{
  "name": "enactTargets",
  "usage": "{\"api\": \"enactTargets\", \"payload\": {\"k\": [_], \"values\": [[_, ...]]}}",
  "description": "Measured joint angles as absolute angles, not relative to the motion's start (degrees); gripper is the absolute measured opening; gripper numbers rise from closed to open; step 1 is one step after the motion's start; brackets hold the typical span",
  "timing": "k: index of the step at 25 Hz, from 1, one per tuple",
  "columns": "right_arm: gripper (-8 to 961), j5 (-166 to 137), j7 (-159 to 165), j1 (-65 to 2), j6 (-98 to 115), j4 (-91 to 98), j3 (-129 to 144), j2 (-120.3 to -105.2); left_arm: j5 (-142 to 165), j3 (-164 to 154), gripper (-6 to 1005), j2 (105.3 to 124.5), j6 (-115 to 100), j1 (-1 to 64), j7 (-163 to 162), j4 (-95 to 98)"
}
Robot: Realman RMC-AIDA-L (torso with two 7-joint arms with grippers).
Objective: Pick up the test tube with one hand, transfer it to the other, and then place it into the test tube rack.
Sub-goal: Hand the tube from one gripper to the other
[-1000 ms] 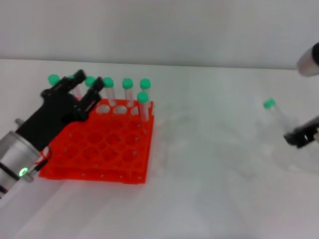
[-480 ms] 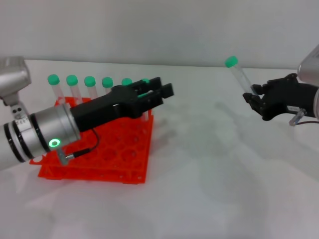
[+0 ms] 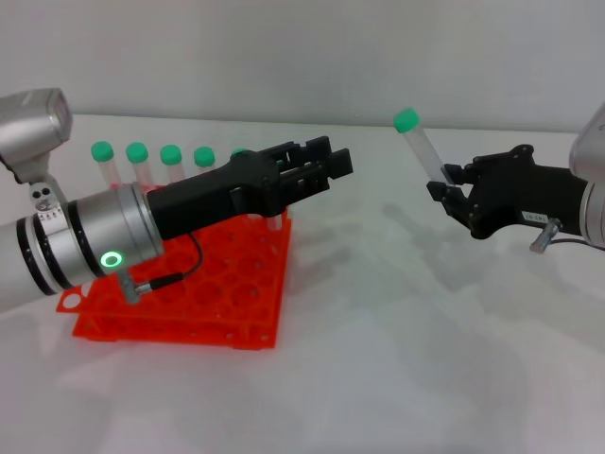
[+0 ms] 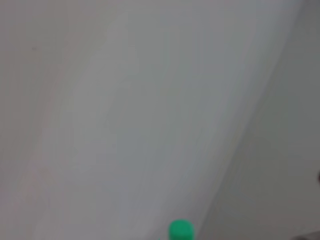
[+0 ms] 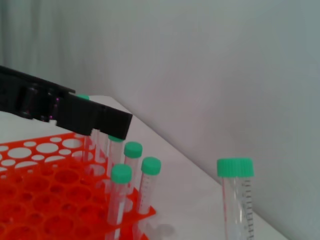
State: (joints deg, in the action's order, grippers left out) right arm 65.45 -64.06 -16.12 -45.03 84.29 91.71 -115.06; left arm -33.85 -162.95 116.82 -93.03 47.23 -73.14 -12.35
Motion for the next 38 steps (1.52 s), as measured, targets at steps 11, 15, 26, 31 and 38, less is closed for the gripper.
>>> {"api": "enactTargets", "payload": {"k": [11, 15, 26, 31, 38], "values": [[235, 70.2, -67.5, -14.7, -47.3, 87.7, 92.7, -114.96, -33.8, -162.9, 475, 117.48, -92.6, 47.8, -74.3, -15.1], [239, 69.8, -67.2, -15.0, -47.4, 87.9, 93.7, -114.96, -33.4, -162.9, 474, 117.39, -92.5, 48.6, -74.3, -15.1], [250, 69.8, -67.0, -16.4, -47.5, 87.9, 96.3, -115.04, -31.9, -162.9, 471, 117.54, -91.7, 50.1, -74.4, -15.2], [255, 69.8, -67.0, -16.9, -47.5, 88.0, 97.2, -115.05, -31.8, -162.9, 470, 117.52, -91.6, 50.3, -74.3, -15.2], [263, 69.8, -67.0, -16.9, -47.5, 87.8, 97.4, -115.05, -30.4, -162.9, 468, 117.63, -91.1, 50.9, -74.2, -15.2]]}}
